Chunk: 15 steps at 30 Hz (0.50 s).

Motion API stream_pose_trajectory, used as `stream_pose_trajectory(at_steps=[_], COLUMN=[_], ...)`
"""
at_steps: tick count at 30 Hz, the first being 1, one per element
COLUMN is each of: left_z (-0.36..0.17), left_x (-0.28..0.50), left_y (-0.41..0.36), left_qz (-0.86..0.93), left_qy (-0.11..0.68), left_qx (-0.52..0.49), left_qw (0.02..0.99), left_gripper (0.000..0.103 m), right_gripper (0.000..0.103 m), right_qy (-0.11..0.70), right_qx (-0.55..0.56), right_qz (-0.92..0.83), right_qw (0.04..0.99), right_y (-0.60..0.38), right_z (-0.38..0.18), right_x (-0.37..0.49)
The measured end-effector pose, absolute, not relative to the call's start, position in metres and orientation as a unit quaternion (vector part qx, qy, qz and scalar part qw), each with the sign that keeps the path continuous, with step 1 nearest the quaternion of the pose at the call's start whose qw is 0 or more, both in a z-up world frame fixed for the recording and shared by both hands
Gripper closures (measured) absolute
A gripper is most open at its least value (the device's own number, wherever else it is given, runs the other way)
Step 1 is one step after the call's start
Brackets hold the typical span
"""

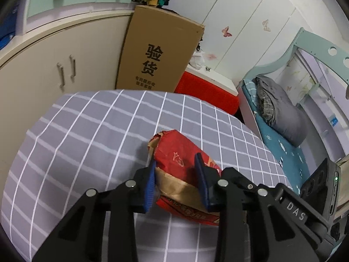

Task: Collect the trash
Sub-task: 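Close both tools together on the red snack bag, then carry the red snack bag over the bin and open both tools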

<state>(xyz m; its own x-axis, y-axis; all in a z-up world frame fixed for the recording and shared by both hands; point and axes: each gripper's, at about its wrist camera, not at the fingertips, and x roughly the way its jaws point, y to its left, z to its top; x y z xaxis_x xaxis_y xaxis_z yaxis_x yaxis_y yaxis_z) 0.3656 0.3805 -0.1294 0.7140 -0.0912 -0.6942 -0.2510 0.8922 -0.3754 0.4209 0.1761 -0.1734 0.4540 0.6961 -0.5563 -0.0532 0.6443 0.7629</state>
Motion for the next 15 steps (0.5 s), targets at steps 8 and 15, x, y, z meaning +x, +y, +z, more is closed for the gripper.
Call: stream_pose_trajectory(at_steps=[8, 15], left_z=[-0.112, -0.088], left_x=[0.322, 0.299], left_y=[0.348, 0.280], left_qz=[0.036, -0.008], left_qy=[0.353, 0.327], left_qx=[-0.229, -0.233], left_qw=[0.907, 0.916], left_gripper=[0.071, 0.071], right_gripper=[0.052, 0.052], right_qy=[0.449, 0.392], right_qx=[0.342, 0.349], right_qz=[0.260, 0.254], right_qw=[0.784, 0.812], right_y=[0.148, 0.072], right_z=[-0.156, -0.128], right_x=[0.391, 0.355])
